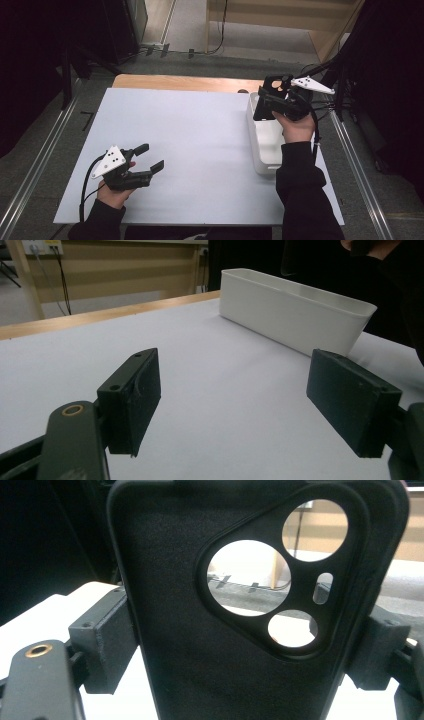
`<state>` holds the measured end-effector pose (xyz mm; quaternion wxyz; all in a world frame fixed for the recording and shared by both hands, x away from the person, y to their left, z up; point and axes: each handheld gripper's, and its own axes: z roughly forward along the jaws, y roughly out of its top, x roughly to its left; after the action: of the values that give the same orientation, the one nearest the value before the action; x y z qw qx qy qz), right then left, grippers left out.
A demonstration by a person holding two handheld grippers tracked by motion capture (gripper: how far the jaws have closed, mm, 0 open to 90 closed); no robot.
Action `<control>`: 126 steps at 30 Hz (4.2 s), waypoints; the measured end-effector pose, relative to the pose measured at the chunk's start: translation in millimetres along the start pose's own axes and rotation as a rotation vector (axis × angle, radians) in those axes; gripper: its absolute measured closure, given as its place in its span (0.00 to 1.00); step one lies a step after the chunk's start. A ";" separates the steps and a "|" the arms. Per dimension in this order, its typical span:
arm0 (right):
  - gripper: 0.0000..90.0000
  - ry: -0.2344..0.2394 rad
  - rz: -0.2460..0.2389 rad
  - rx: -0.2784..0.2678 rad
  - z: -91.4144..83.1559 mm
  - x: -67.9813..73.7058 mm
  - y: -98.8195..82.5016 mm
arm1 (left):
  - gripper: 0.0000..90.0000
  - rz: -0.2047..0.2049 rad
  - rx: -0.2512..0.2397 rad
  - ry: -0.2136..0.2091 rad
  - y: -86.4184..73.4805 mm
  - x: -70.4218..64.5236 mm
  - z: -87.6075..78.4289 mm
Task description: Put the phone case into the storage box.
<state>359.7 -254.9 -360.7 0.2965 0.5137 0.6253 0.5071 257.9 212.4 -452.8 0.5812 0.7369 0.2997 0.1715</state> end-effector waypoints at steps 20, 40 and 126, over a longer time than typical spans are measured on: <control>0.15 -0.089 0.007 0.031 44.4 -14.1 2.8 | 0.24 -0.009 0.001 0.008 0.3 2.4 -0.7; 0.15 -0.135 0.044 0.059 81.5 -37.6 0.1 | 0.24 -0.014 -0.001 -0.003 0.0 2.2 0.7; 0.00 -0.094 0.032 0.278 129.7 -50.1 -14.9 | 0.24 -0.019 0.010 -0.031 0.4 0.9 5.0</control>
<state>485.1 -258.9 -422.5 0.2435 0.5828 0.6667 0.3957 261.7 209.1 -453.9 0.5837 0.7394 0.2987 0.1530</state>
